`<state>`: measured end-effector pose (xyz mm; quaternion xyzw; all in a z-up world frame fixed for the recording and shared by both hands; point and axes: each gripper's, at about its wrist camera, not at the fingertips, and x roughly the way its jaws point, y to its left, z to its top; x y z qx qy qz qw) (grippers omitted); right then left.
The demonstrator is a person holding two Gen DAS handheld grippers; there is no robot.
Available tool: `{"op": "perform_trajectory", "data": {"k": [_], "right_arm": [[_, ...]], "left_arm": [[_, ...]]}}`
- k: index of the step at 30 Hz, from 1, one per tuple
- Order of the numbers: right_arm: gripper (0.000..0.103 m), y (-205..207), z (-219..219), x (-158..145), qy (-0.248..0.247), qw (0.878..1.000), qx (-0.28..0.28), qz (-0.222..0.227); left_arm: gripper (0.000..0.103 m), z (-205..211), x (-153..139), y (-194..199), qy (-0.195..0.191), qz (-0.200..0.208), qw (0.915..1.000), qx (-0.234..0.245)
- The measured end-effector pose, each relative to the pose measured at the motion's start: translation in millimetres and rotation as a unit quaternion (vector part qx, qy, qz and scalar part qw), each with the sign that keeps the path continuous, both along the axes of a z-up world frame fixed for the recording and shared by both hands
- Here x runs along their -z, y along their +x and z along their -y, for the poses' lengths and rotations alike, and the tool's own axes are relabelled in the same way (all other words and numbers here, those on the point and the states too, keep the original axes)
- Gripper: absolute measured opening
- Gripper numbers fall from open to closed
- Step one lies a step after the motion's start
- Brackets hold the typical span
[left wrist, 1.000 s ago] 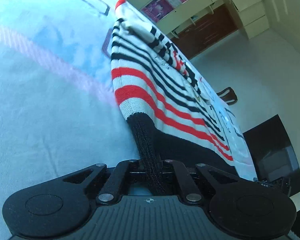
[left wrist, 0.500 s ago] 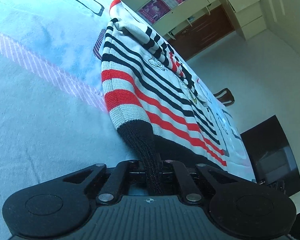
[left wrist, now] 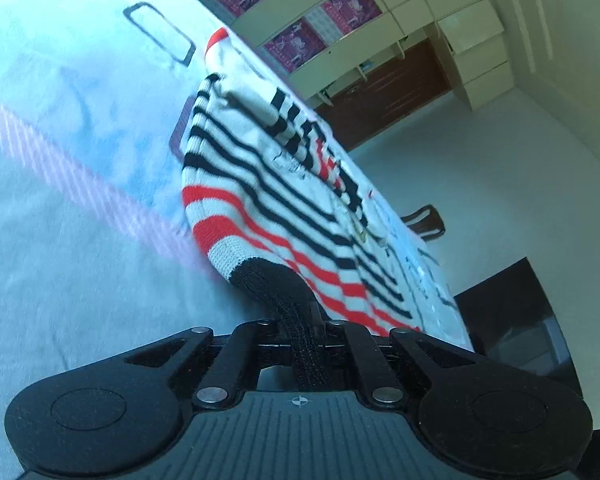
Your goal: Fold small clothes
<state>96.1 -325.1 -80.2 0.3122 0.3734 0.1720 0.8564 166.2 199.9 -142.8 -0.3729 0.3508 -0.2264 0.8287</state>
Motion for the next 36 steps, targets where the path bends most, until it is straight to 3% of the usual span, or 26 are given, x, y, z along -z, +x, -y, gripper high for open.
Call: {"op": "perform_trajectory", "data": {"k": [6,14,28,36], "right_arm": [[0.006,41,-6,-47,-0.026,0.998,-0.014,0.049],[0.006,103,1,-74,-0.027,0.997,-0.01,0.076],[0.006,221,8,-79,-0.008,0.996,-0.024,0.091],[0.006,299,16,-55,0.018,0.997,-0.029,0.073]], "left_arm": [[0.003,1,-38,37,-0.012,0.058,0.9982,-0.011],[0.003,13,-61,100,-0.014,0.078,0.9961,-0.039],[0.003,15,-79,204,0.016,0.09,0.9948,-0.046],[0.003,18,-72,272,0.035,0.079,0.9949,-0.053]]}}
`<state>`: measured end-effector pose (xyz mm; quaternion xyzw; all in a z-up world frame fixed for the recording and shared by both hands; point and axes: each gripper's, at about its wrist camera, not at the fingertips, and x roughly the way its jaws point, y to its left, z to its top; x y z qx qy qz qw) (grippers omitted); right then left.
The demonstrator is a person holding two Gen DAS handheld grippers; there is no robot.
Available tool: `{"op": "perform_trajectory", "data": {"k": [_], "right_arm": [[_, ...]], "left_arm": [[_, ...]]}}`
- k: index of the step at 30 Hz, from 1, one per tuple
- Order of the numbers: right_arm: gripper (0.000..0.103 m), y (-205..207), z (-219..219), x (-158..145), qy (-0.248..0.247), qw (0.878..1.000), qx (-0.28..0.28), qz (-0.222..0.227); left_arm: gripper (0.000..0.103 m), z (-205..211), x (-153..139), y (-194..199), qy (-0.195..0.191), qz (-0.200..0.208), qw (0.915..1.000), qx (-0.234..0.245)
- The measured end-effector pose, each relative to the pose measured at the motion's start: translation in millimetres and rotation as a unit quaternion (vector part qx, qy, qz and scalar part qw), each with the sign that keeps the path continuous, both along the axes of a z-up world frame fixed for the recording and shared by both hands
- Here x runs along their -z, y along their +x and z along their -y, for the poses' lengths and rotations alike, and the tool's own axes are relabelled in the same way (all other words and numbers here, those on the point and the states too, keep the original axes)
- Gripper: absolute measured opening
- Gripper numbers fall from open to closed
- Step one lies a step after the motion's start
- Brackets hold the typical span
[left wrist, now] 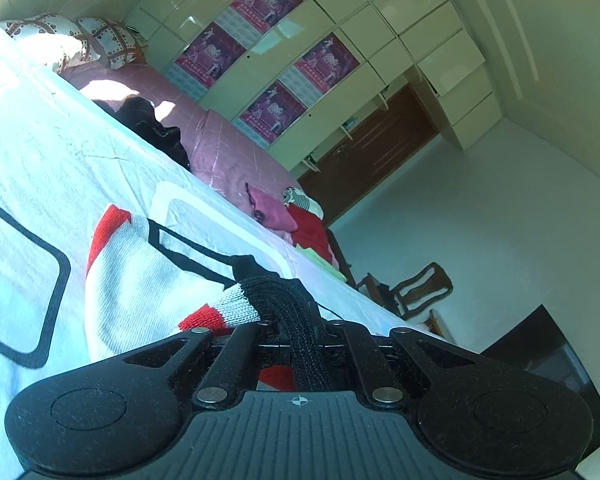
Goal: Fold small clothes
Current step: 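Lay the black hem over the collar with both tools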
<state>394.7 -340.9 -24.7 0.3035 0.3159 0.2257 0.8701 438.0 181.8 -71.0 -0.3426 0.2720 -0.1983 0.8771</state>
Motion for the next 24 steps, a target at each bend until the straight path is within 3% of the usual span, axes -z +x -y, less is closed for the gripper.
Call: {"op": "perform_trajectory", "data": {"k": [4,9,10,12,13,14,15,16,17,18,20,21,24], "right_arm": [[0.006,39,3,20,0.017,1.0,-0.008,-0.024],[0.007,86,1,56,0.035,0.997,-0.005,-0.065],[0.009,93,2,62,0.038,0.997,0.0,-0.069],[0.026,102,6,70,0.038,0.996,0.019,-0.072],[0.027,104,11,71,0.04,0.996,0.031,-0.069],[0.027,104,16,71,0.044,0.996,0.038,-0.061],[0.029,101,20,68,0.047,0.997,0.042,-0.052],[0.03,98,23,65,0.042,0.997,0.043,-0.044],[0.031,94,25,61,0.029,0.998,0.04,-0.036],[0.033,91,26,58,0.015,0.999,0.034,-0.028],[0.033,85,26,54,-0.008,1.0,0.019,-0.021],[0.033,82,24,52,-0.022,1.0,0.009,-0.018],[0.033,74,16,48,-0.078,0.997,-0.02,-0.003]], "left_arm": [[0.003,0,11,27,0.007,-0.018,0.9997,-0.013],[0.004,1,38,67,0.016,-0.076,0.9967,-0.023],[0.004,2,44,74,0.019,-0.092,0.9952,-0.027],[0.006,5,52,82,0.019,-0.116,0.9926,-0.031],[0.01,6,52,81,0.017,-0.116,0.9925,-0.033],[0.019,7,51,78,0.015,-0.105,0.9937,-0.034],[0.045,6,48,73,0.019,-0.092,0.9948,-0.039],[0.062,4,43,67,0.026,-0.079,0.9952,-0.051],[0.087,0,38,61,0.032,-0.06,0.9957,-0.063],[0.09,-6,33,56,0.033,-0.042,0.9962,-0.07],[0.09,-17,28,53,0.035,-0.03,0.9969,-0.063],[0.086,-20,23,53,0.06,-0.025,0.9962,-0.058],[0.062,-16,12,56,0.183,-0.025,0.9826,-0.02]]}}
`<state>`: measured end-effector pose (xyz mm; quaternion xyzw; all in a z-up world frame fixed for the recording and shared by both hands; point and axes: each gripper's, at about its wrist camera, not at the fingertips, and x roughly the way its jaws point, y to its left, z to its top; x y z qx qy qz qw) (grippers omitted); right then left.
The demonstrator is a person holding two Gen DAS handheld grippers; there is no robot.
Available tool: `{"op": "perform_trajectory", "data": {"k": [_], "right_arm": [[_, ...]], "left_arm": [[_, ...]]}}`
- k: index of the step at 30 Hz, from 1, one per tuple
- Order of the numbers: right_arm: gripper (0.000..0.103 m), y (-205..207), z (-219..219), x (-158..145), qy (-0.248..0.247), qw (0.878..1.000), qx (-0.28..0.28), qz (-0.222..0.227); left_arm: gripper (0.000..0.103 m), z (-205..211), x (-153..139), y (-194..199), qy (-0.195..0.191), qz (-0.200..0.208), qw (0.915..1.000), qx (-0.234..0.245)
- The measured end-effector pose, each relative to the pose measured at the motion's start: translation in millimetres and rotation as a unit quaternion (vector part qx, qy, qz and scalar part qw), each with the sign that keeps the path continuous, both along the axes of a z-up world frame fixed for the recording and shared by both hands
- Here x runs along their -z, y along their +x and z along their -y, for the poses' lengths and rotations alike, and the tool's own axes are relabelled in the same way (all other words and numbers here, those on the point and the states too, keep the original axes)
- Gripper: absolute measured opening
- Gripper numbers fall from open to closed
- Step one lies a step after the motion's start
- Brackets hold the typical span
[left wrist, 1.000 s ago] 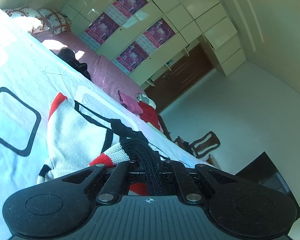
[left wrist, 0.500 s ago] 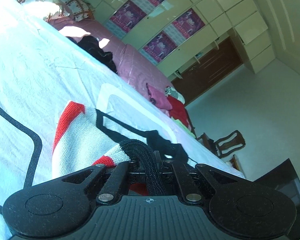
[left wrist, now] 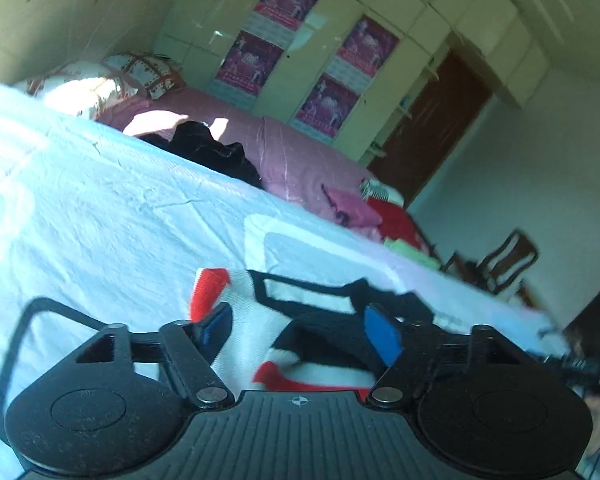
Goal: Fold small clothes
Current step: 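Lay the black hem over the collar with both tools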
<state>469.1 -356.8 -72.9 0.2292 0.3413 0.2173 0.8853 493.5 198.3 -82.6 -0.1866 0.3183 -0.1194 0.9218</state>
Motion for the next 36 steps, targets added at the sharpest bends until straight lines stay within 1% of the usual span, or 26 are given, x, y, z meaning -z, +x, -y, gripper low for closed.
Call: {"op": "perform_trajectory", "data": {"k": [1,2,5,6,7,8,9,10,11,12,14,16,19,22,26,28,31,32,34,35,36], "right_arm": [[0.033,0,-6,-1,-0.023,1.0,-0.013,0.001],[0.033,1,-10,0,-0.039,0.999,-0.027,0.001],[0.033,1,-25,0,-0.086,0.994,-0.068,0.009],[0.033,3,-32,0,-0.1,0.991,-0.083,0.014],[0.032,7,-41,-1,-0.122,0.988,-0.092,0.023],[0.031,11,-46,-1,-0.139,0.986,-0.085,0.035],[0.032,18,-46,-2,-0.138,0.987,-0.066,0.041],[0.032,27,-42,-1,-0.116,0.992,-0.047,0.034],[0.031,35,-37,1,-0.094,0.995,-0.032,0.025],[0.03,40,-35,2,-0.087,0.996,-0.021,0.022],[0.03,41,-31,2,-0.081,0.996,-0.024,0.025],[0.031,39,-29,2,-0.079,0.996,-0.035,0.028],[0.031,40,-28,6,-0.08,0.996,-0.041,0.024],[0.031,45,-26,9,-0.065,0.997,-0.034,0.021],[0.031,56,-36,11,-0.061,0.997,-0.048,0.02],[0.031,62,-42,12,-0.064,0.996,-0.059,0.017],[0.031,72,-50,16,-0.077,0.994,-0.074,0.01],[0.03,74,-52,16,-0.08,0.994,-0.077,0.012],[0.026,77,-58,16,-0.087,0.992,-0.091,0.013],[0.023,77,-61,16,-0.097,0.991,-0.096,0.015],[0.021,78,-65,16,-0.109,0.989,-0.101,0.018]], "left_arm": [[0.059,4,-1,1,0.026,-0.002,0.9995,0.016],[0.055,7,-4,1,0.054,-0.005,0.9978,0.037],[0.054,23,-5,4,0.12,-0.013,0.9886,0.089],[0.054,28,-4,6,0.132,-0.014,0.9861,0.1],[0.054,33,-2,10,0.143,-0.014,0.9846,0.099],[0.054,38,0,17,0.149,-0.014,0.9842,0.094],[0.054,39,1,24,0.147,-0.013,0.9859,0.078],[0.054,37,2,29,0.134,-0.012,0.9888,0.064],[0.054,34,2,36,0.11,-0.011,0.9923,0.054],[0.054,32,2,38,0.097,-0.008,0.9942,0.046],[0.054,29,3,38,0.073,0.004,0.9963,0.045],[0.054,25,6,37,0.063,0.006,0.9968,0.048],[0.054,18,13,40,0.045,0.0,0.9979,0.047],[0.054,15,18,45,0.018,-0.005,0.9984,0.053],[0.054,27,22,60,0.037,-0.02,0.996,0.078],[0.054,34,21,66,0.035,-0.021,0.9942,0.1],[0.054,50,24,77,0.074,-0.047,0.9875,0.131],[0.054,54,24,80,0.078,-0.05,0.9857,0.141],[0.034,59,24,84,0.075,-0.052,0.9845,0.149],[0.018,60,24,86,0.082,-0.056,0.9843,0.146],[0.017,60,25,87,0.087,-0.057,0.9844,0.142]]}}
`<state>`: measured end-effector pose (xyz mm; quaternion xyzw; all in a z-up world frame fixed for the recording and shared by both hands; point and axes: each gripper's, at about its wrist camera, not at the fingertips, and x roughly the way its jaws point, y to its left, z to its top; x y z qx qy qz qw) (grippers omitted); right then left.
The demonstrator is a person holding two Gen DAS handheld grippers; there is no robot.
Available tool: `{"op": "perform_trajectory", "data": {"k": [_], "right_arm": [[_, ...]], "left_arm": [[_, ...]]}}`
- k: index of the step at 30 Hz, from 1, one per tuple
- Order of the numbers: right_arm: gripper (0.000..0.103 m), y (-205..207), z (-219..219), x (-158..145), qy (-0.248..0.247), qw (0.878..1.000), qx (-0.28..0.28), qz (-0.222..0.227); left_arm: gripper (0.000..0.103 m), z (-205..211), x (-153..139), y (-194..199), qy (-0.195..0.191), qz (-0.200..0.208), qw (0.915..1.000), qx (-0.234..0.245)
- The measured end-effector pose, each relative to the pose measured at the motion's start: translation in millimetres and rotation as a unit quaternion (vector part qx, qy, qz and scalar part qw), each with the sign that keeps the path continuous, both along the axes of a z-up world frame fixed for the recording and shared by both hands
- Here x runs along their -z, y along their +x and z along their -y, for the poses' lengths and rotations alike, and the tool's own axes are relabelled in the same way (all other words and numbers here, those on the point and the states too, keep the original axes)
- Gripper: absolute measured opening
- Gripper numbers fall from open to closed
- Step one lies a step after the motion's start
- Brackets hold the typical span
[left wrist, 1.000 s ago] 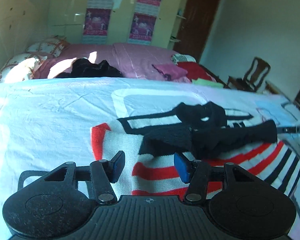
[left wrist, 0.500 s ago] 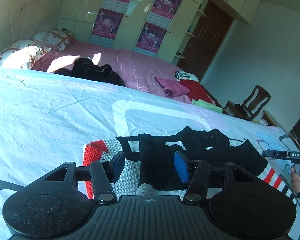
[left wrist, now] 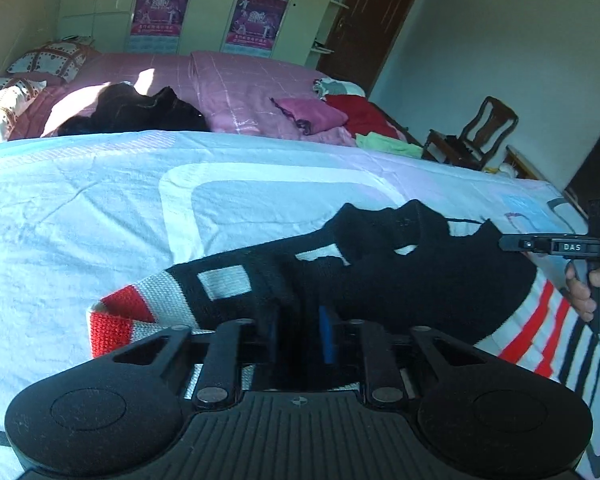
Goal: Fold small clothes
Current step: 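Lay the black hem over the collar with both tools, then open both tools and release the hem onto the sweater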
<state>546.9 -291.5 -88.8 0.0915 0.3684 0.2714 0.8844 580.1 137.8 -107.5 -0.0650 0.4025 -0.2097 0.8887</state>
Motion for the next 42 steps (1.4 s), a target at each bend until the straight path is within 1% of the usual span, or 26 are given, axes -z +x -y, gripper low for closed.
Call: {"op": "perform_trajectory", "data": {"k": [3,5,6,9,10,12,13,14,15,16,17,18,19,20,21,26,29,31,33,36,37,38,39,40,41,42], "right_arm": [[0.011,-1,-9,0,-0.016,1.0,-0.017,0.003],[0.012,-3,-10,-2,-0.022,1.0,-0.019,0.009],[0.017,-4,-10,-3,-0.023,1.0,-0.017,0.011],[0.019,-4,-7,-2,-0.023,1.0,-0.018,0.008],[0.02,-4,-7,-2,-0.022,1.0,-0.018,0.008],[0.02,-3,-7,-1,-0.027,0.999,-0.017,0.009],[0.02,-2,-9,-1,-0.032,0.999,-0.017,0.011],[0.021,-2,-10,-1,-0.035,0.999,-0.018,0.013],[0.022,-1,-12,-1,-0.043,0.999,-0.02,0.016],[0.023,0,-15,-1,-0.047,0.998,-0.021,0.018],[0.023,1,-15,-1,-0.047,0.999,-0.022,0.016],[0.022,1,-16,0,-0.046,0.999,-0.022,0.015],[0.018,1,-16,0,-0.047,0.998,-0.023,0.017],[0.007,1,-17,0,-0.049,0.998,-0.026,0.017],[0.007,-1,-17,-1,-0.048,0.998,-0.024,0.02],[0.006,-14,-6,-25,-0.018,0.997,-0.004,0.073],[0.006,-13,-1,-35,-0.011,0.995,0.004,0.095],[0.006,-7,0,-36,-0.011,0.995,0.016,0.103],[0.006,3,2,-30,-0.008,0.995,0.029,0.092],[0.006,20,0,-3,-0.031,0.997,0.047,0.044],[0.007,24,-3,11,-0.048,0.997,0.05,0.021],[0.006,22,0,13,-0.036,0.997,0.055,0.03],[0.007,22,2,12,-0.026,0.998,0.062,0.021],[0.01,19,5,9,-0.018,0.997,0.071,0.018],[0.019,13,8,3,-0.02,0.996,0.084,0.028],[0.021,5,9,-6,-0.03,0.994,0.091,0.047]], "left_arm": [[0.017,-4,2,-3,-0.011,0.005,0.9999,-0.005],[0.018,-7,-1,-8,-0.013,0.02,0.9997,-0.012],[0.018,-10,-2,-10,-0.003,0.024,0.9995,-0.02],[0.019,-16,-3,-8,0.022,0.022,0.9991,-0.031],[0.019,-17,-2,-7,0.022,0.017,0.9992,-0.028],[0.027,-19,0,-2,0.019,0.007,0.9995,-0.024],[0.031,-20,2,2,0.008,-0.003,0.9997,-0.024],[0.044,-22,4,8,-0.015,-0.018,0.9996,-0.018],[0.061,-24,7,12,-0.038,-0.027,0.9989,-0.011],[0.066,-26,9,16,-0.066,-0.037,0.9971,-0.006],[0.068,-25,11,20,-0.083,-0.044,0.9956,-0.007],[0.064,-24,13,21,-0.084,-0.043,0.9955,-0.007],[0.053,-19,15,22,-0.069,-0.04,0.9968,-0.003],[0.015,-14,16,21,-0.048,-0.035,0.9982,-0.002],[0.006,-13,17,20,-0.047,-0.035,0.9983,-0.004],[0.006,-24,-7,-2,-0.074,0.056,0.9955,-0.02],[0.006,-28,-18,-2,-0.074,0.082,0.9934,-0.03],[0.006,-32,-19,4,-0.079,0.084,0.9925,-0.039],[0.006,-31,-14,13,-0.067,0.078,0.9935,-0.048],[0.006,-25,15,27,-0.027,0.035,0.9971,-0.063],[0.007,-23,24,28,-0.023,0.029,0.9972,-0.064],[0.009,-24,25,26,-0.025,0.035,0.9966,-0.07],[0.01,-26,24,27,-0.036,0.03,0.996,-0.076],[0.01,-29,22,24,-0.042,0.027,0.9954,-0.081],[0.011,-30,17,20,-0.031,0.031,0.995,-0.09],[0.012,-31,11,14,-0.023,0.04,0.9939,-0.1]]}}
